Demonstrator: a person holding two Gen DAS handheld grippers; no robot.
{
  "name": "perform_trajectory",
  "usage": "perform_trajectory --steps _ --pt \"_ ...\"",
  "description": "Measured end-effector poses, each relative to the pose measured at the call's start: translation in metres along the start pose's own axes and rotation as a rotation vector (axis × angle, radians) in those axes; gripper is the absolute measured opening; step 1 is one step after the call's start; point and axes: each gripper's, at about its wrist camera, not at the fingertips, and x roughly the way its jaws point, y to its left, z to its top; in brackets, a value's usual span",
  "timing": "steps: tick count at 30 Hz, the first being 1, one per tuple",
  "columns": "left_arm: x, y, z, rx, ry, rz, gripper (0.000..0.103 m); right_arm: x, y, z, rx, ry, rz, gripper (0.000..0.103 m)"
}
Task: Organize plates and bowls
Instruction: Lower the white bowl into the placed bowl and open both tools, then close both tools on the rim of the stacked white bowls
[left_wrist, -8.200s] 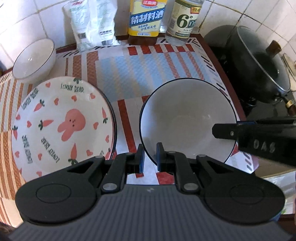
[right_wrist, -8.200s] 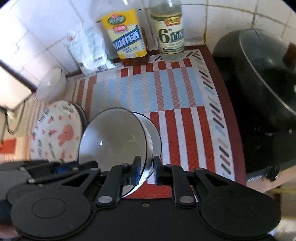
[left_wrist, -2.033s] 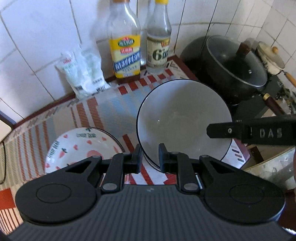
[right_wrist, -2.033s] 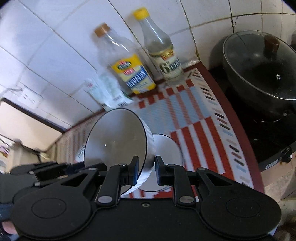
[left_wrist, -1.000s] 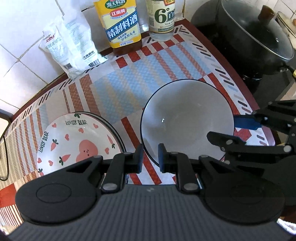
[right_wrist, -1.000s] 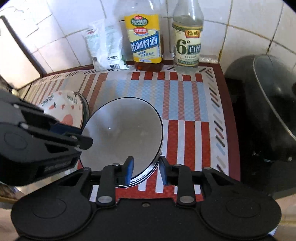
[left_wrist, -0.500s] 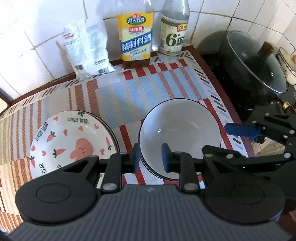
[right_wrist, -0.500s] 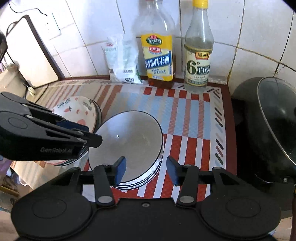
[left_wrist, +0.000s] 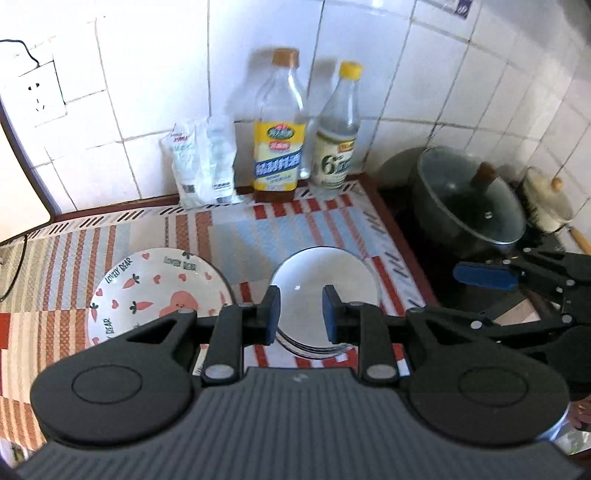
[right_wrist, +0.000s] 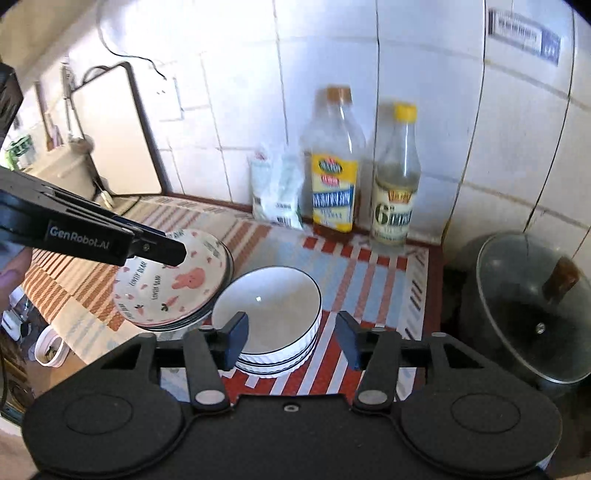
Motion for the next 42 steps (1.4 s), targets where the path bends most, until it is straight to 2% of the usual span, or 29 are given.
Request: perform_trajectory --steps 8,13,17,18,25,26,29,31,36,42 --pt "-0.020 -0.015 -0.027 0.031 -0.055 -0.032 0.024 -0.028 0.007 -0.021 0.007 -0.079 0.011 0.067" --pt "-0.018 -0.014 -0.050 0.031 -0.115 -0.048 0.031 -0.031 0.016 -0.045 0.004 -0.115 0.013 0.068" --pt "-0.005 -0.011 -0.072 0.039 -0.130 -0.056 0.034 -0.024 0.024 -0.068 0.036 -0.126 -0.014 0.069" --pt "-0.001 -0.009 -0.076 0.036 -0.130 -0.065 0.038 -0.020 0.027 -0.075 0.043 -0.130 -0.023 0.071" --pt "0.034 0.009 -0.087 -0.018 -0.085 -0.068 0.041 0.021 0.039 -0.117 0.101 -0.125 -0.063 0.074" --pt "0.036 0.011 -0.087 -0.026 -0.086 -0.073 0.042 0.028 0.041 -0.121 0.091 -0.130 -0.066 0.075" --pt "0.043 0.018 -0.085 -0.046 -0.098 -0.085 0.052 0.048 0.048 -0.129 0.053 -0.149 -0.091 0.090" --pt "0.050 0.023 -0.083 -0.067 -0.096 -0.092 0.054 0.061 0.052 -0.133 0.032 -0.176 -0.114 0.091" --pt "0.076 0.039 -0.074 -0.194 -0.013 -0.159 0.056 0.095 0.053 -0.131 0.053 -0.174 -0.147 0.091" --pt "0.103 0.050 -0.061 -0.298 0.089 -0.161 0.058 0.118 0.049 -0.120 0.100 -0.176 -0.193 0.098"
